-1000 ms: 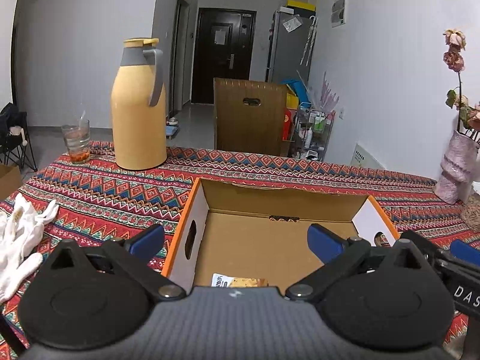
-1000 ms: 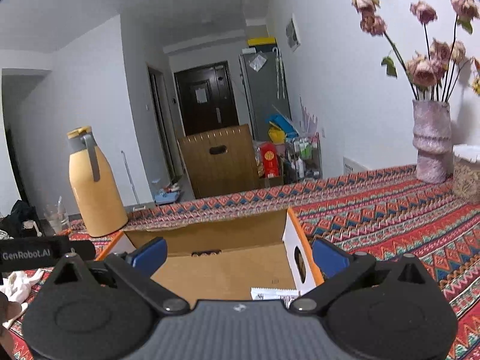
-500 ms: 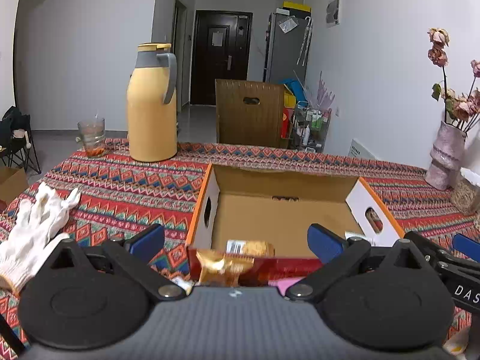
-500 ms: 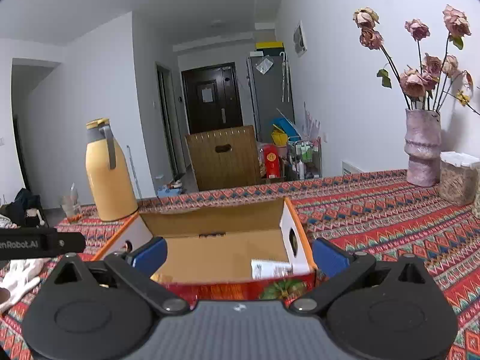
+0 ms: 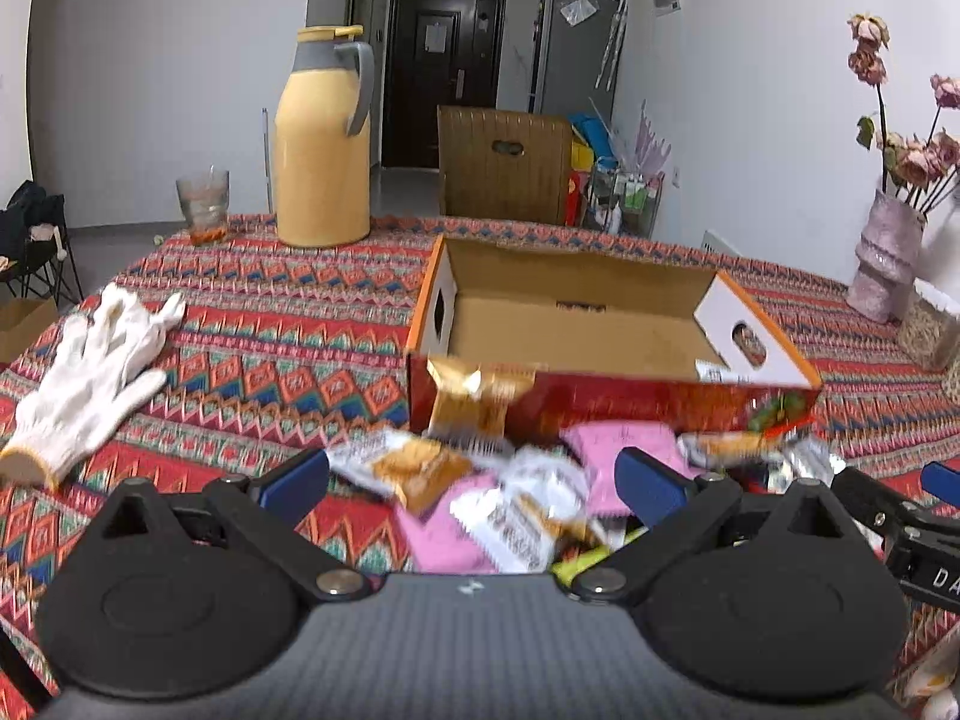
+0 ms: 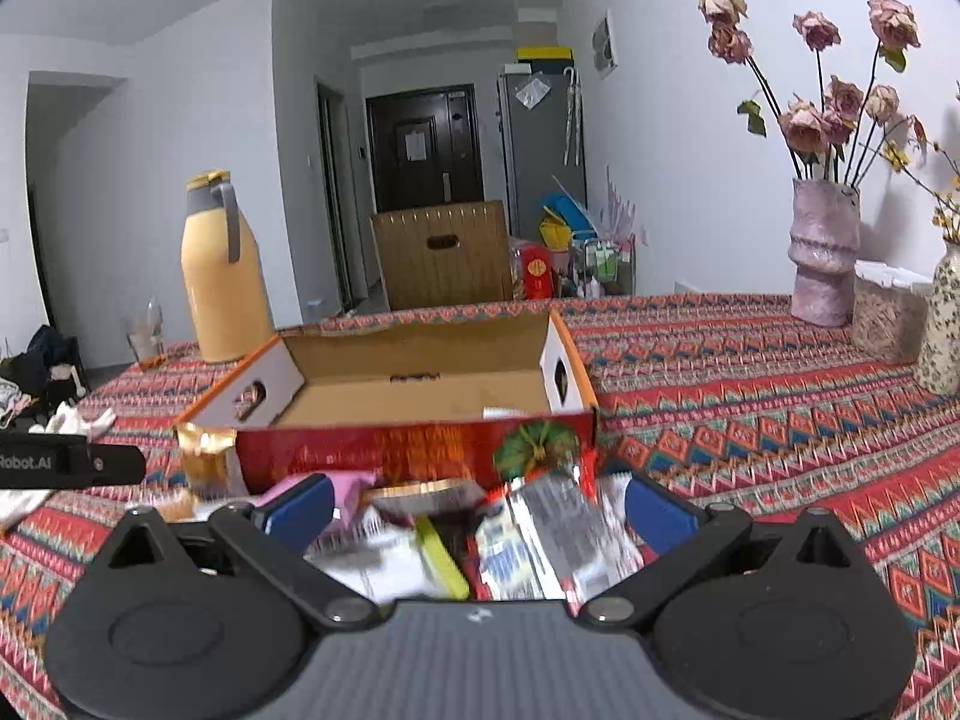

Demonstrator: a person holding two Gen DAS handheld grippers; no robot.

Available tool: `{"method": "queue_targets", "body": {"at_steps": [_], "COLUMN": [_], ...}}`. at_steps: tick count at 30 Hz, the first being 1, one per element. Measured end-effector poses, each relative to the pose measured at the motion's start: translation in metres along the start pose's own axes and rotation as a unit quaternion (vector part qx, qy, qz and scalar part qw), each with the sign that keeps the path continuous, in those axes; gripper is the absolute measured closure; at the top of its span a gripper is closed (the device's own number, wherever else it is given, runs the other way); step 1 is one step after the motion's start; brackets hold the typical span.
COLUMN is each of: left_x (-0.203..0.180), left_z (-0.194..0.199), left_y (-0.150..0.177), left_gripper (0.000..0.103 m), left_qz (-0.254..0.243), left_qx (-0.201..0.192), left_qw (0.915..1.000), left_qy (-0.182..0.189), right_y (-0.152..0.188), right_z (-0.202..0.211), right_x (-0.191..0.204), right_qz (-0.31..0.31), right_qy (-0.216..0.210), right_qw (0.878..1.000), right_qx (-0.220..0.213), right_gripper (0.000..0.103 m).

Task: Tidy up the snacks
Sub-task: 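Move the left gripper back over the snack pile toward the orange stick-snack pack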

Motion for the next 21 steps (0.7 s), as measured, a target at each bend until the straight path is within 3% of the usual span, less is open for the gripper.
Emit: {"method": "queue_targets", "body": {"at_steps": [11, 21], "left_x": [0.017, 0.009], "left_z": [0.017, 0.034], "left_y": [0.046, 0.096], "left_gripper": [0.0, 0.0], "left_qz": [-0.009, -0.046], "left_qx": [0.031, 0.048], "left_qw": [0.9994, 0.9973], "left_qy": [-0.015, -0.03], "right_y": [0.033, 0.054], "right_z": [0.02, 0.042], "right_x": [0.008, 0.01], "right_qz": [-0.001, -0.008], "right_qy": [-0.005, -0.006], "right_qw": [1.0, 0.999], "right_qx": [0.027, 0.031], "right_gripper": [0.0, 0.0]}}
Point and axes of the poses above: each gripper's, at about its wrist camera, not at the fingertips, and z roughly against the way its jaws point, x to its left, y to its underside, the point moved 7 cm from there along -z, roughly the way its jaws point, and after that the axes turned 15 degrees about z, right-handed, at the moved point
